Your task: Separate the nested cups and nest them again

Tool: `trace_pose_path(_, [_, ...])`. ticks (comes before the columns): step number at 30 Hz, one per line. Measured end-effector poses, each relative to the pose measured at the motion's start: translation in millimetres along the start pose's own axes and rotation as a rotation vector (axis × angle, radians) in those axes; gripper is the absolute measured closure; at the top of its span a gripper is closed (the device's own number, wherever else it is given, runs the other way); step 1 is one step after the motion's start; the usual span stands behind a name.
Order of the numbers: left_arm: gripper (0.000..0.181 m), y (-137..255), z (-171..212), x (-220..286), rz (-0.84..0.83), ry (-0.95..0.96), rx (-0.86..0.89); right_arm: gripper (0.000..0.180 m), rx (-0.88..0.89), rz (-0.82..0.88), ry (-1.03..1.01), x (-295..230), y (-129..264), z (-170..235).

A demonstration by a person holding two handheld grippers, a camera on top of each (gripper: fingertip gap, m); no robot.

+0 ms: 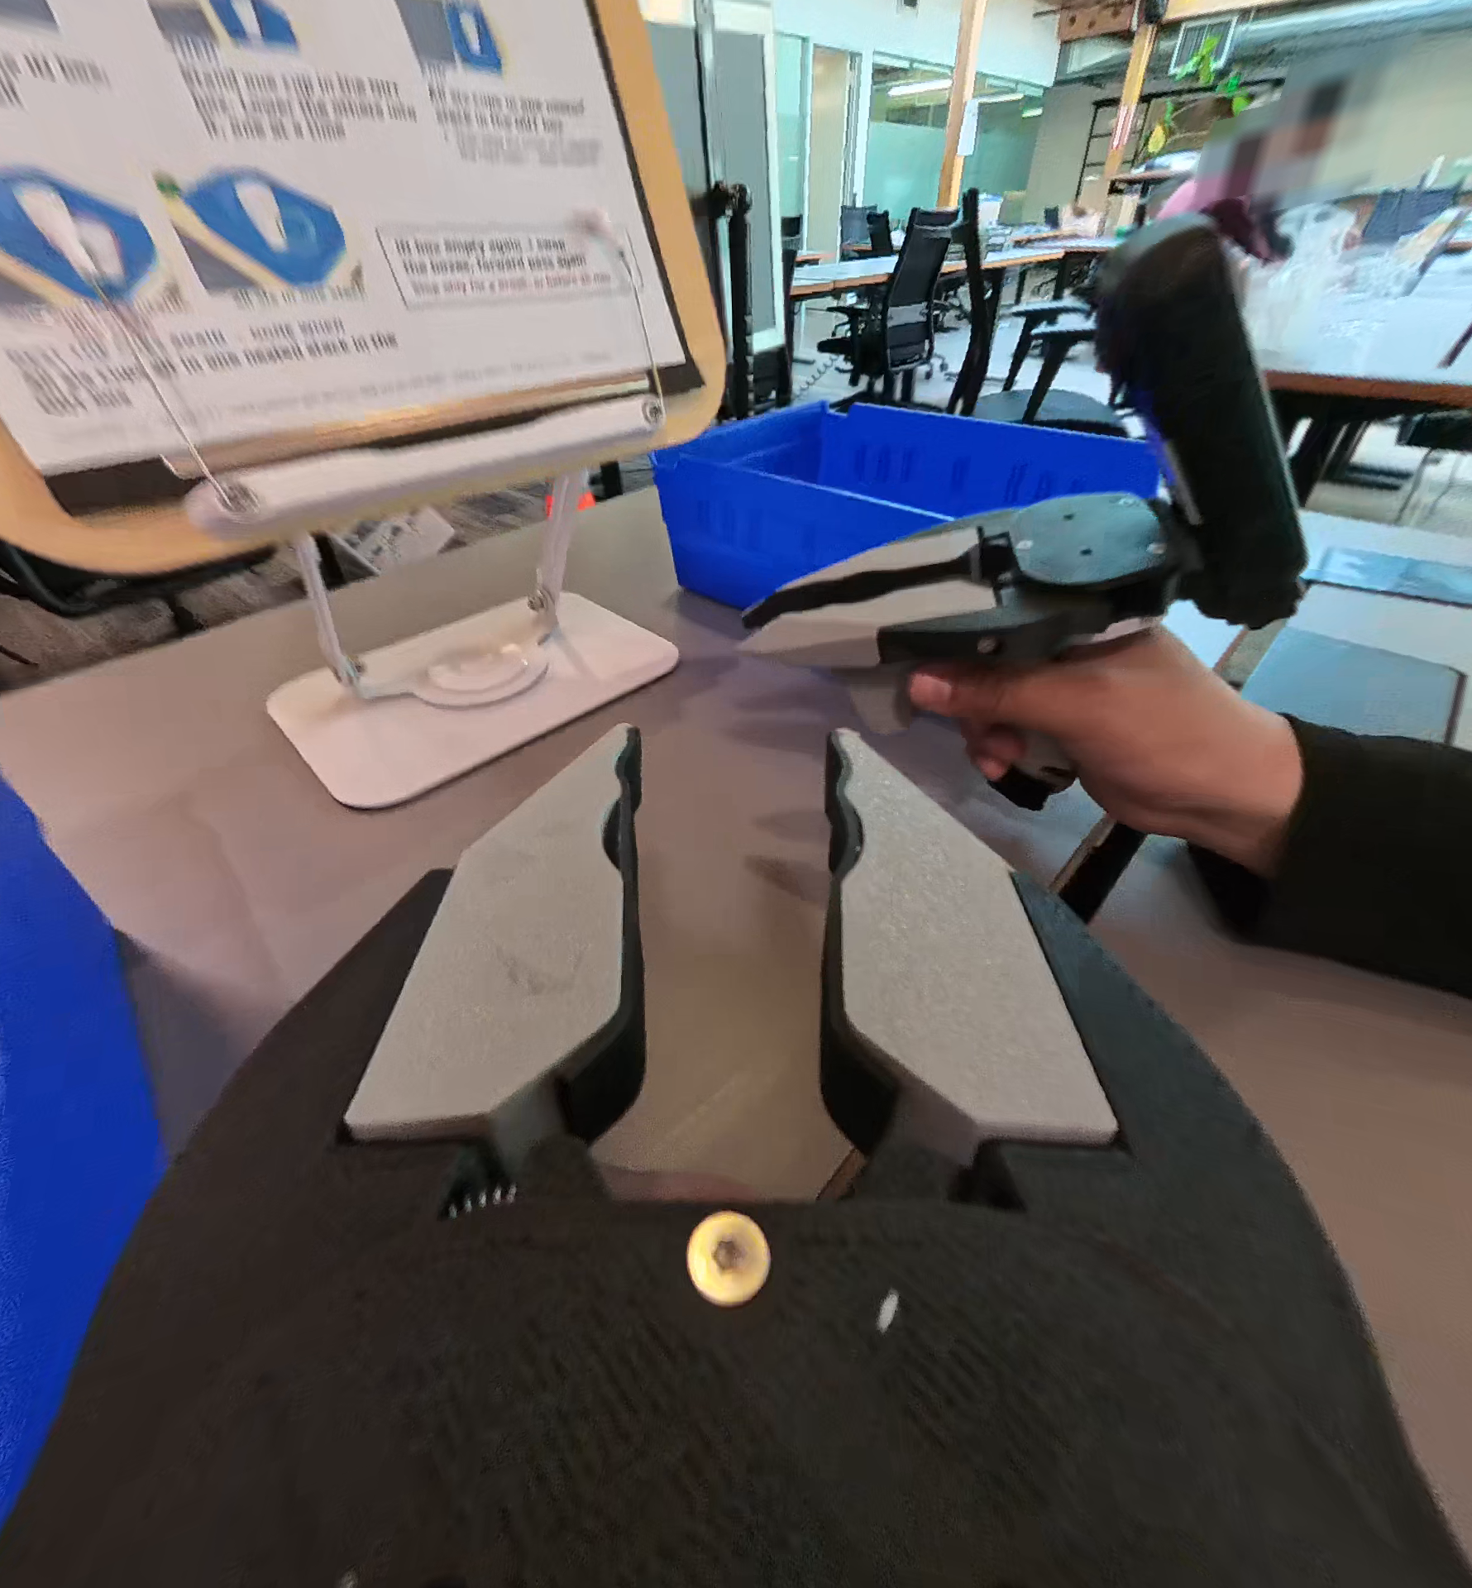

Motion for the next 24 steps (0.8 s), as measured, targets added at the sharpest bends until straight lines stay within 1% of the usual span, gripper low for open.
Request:
trace_pose_path(2, [0.140,16,-26,-7,-0.048,-0.064,-0.020,0.160,0.010,-0.005,0.004,-2,1,-3])
trace_pose_path(3, [0.139,25,-39,-20,-0.116,-0.066,-0.053,0.160,0.015,-0.007,0.007,-3,2,-4])
trace_pose_path(4, [0.139,35,-52,-37,-0.184,-0.043,-0.094,0.160,0.022,-0.008,0.010,-4,3,-6])
trace_pose_path(7, [0.134,60,-97,-79,-0.253,0.035,-0.138,0.160,0.041,-0.006,0.018,-5,5,-12])
trace_pose_path(8, [0.130,66,-104,-98,-0.294,0.028,-0.190,0.160,0.047,-0.008,0.018,-5,5,-13])
trace_pose_path(9, [0.119,69,-106,-116,-0.327,0.020,-0.256,0.160,0.053,-0.010,0.016,-6,5,-14])
trace_pose_path(10, [0.111,70,-103,-129,-0.323,0.025,-0.334,0.160,0.055,-0.013,0.016,-7,5,-15])
trace_pose_path(12, [0.111,69,-86,-148,-0.294,0.051,-0.504,0.160,0.054,-0.019,0.016,-8,5,-15])
trace_pose_path(15, [0.111,68,-59,-176,-0.303,0.037,-0.690,0.160,0.056,-0.026,0.013,-10,6,-15])
trace_pose_path(16, [0.111,67,-51,-185,-0.314,0.033,-0.733,0.161,0.058,-0.025,0.015,-10,6,-16])
trace_pose_path(19, [0.110,69,-38,-218,-0.415,-0.009,-0.811,0.161,0.059,-0.030,0.014,-11,6,-16])
trace_pose_path(24, [0.112,78,-9,-241,-0.457,-0.031,-0.951,0.161,0.059,-0.040,0.013,-13,4,-17])
Point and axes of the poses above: each gripper's, where its closed fingertips meet, y back along the fingers, z out of its underside, x = y × z across the jaws, the point moved 1 cm from there along y, back along the fingers, and after that the axes turned 7 degrees about y, right-handed, at the moved point
